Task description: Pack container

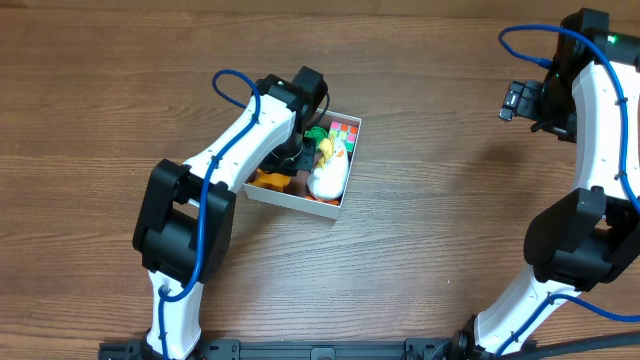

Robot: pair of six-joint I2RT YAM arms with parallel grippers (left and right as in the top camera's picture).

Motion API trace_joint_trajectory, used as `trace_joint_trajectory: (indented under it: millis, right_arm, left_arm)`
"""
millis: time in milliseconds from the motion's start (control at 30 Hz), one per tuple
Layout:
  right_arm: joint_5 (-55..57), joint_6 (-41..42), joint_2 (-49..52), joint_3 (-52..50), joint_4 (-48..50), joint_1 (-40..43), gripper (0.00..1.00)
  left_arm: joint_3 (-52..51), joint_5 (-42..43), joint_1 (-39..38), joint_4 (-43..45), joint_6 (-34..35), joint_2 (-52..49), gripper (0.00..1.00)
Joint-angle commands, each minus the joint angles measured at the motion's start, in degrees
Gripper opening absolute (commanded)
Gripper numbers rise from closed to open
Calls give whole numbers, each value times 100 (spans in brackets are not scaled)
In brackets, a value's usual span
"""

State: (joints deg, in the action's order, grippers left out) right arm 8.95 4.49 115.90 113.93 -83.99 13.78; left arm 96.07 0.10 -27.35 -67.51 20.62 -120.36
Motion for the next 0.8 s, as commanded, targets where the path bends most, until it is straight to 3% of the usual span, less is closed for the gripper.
trace_joint_trajectory:
  millis: [0, 300, 767]
  right_arm:
    - [-4, 15, 11, -4, 20, -20, 100]
    - [-4, 15, 11, -4, 20, -20, 100]
    - [-4, 15, 11, -4, 20, -20, 100]
  left_arm:
    - [-59, -201, 66, -20, 107, -31, 4]
    - [59, -120, 66, -146, 11, -28, 9]
    - [1875, 142, 68, -861, -208, -26, 9]
